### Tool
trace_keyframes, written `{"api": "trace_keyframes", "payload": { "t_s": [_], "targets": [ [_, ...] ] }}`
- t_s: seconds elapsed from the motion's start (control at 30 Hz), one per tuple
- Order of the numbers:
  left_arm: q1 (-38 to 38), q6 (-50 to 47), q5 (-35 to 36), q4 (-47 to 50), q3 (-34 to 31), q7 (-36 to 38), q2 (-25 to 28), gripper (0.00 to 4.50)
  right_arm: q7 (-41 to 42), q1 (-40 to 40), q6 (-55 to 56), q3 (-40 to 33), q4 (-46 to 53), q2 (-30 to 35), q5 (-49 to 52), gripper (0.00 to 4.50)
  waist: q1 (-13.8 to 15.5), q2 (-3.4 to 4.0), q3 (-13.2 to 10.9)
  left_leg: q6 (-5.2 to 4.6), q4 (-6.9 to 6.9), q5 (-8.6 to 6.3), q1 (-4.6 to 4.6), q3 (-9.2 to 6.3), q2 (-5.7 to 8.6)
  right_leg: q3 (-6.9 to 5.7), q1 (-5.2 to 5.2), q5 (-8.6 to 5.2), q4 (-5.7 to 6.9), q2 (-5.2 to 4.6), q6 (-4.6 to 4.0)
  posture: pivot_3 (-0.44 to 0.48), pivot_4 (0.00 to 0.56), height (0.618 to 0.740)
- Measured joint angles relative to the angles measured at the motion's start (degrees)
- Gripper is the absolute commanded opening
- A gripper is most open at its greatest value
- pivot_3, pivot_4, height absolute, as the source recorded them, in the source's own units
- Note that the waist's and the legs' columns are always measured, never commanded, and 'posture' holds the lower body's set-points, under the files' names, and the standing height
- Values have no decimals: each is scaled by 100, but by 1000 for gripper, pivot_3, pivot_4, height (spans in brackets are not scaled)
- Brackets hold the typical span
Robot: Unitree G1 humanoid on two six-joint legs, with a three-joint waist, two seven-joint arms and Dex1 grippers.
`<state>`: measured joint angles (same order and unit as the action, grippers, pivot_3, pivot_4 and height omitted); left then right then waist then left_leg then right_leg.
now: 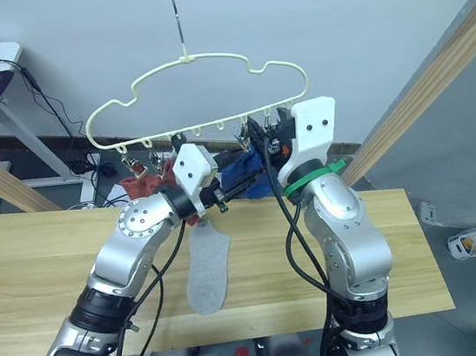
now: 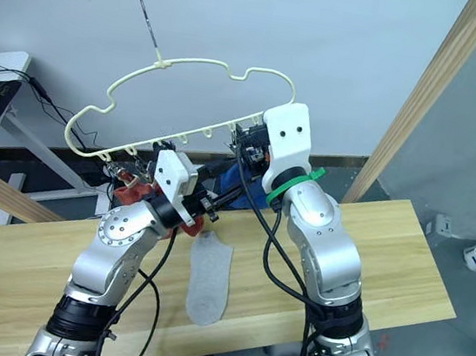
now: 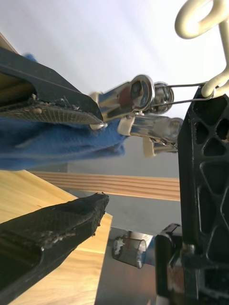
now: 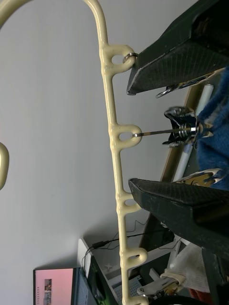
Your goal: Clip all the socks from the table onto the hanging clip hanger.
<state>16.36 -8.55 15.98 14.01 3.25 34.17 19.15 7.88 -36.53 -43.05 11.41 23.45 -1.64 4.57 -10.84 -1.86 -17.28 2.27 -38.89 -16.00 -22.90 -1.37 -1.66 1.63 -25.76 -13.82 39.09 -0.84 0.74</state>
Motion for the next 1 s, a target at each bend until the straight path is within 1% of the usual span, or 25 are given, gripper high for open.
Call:
{"api": "trace_keyframes", "payload": {
  "t_s": [0.03, 0.2, 0.4, 0.5, 0.6, 0.73, 0.87, 1.0],
  "targets": [
    [-97, 42, -48, 60, 0, 15, 47, 2469, 1, 0, -3, 1, -1, -2, 8, 3088, -9, 0, 0, 0, 1, 0, 2, 4, 0, 17, -1, 0, 1, 1, 0, -186, 247, 740],
    [-432, 324, -344, 139, 144, 56, 174, 2469, -48, -18, 0, -109, -2, 44, -3, 3088, 15, -1, 0, 0, 2, 0, 2, 8, 4, 26, -3, 1, 0, 1, 2, -186, 247, 740],
    [-44, 593, -472, -143, 268, 394, 313, 2469, -49, -18, 3, -110, -4, 38, -1, 3088, 43, -1, 1, 0, 0, 0, 4, 16, 8, 36, -2, 11, -2, 2, 17, -181, 244, 740],
    [-63, 656, -447, -157, 346, 738, 468, 2469, -49, -18, 4, -110, -4, 39, -1, 3088, 36, 0, 1, 0, 0, 0, 4, 17, 5, 37, -3, 11, -4, 2, 17, -183, 244, 740],
    [-187, 700, -347, -142, 361, 923, 487, 2469, -49, -19, 6, -108, -4, 42, -2, 3088, 39, 0, 1, 0, 1, 0, 2, 18, 5, 38, -3, 11, -7, 2, 17, -185, 243, 740],
    [-395, 661, -175, 166, 225, 888, 511, 2469, -30, -19, 42, -86, -6, 94, -6, 3088, 38, -1, 1, 0, 0, 0, 4, 22, 5, 44, -3, 11, -5, 1, 18, -182, 243, 740],
    [-661, 381, 23, 673, -134, 742, 695, 2469, 80, -18, 226, 3, -7, 292, -56, 3088, 25, -1, 1, 0, 0, 0, 7, 22, 4, 45, -4, 11, -3, 2, 18, -167, 241, 740],
    [-701, 174, 94, 889, -323, 635, 820, 2469, 134, -16, 490, 146, -16, 539, -225, 3088, 20, -1, 1, 0, 0, 0, 9, 26, 6, 49, -4, 12, -3, 3, 19, -159, 239, 740]
  ]
}}
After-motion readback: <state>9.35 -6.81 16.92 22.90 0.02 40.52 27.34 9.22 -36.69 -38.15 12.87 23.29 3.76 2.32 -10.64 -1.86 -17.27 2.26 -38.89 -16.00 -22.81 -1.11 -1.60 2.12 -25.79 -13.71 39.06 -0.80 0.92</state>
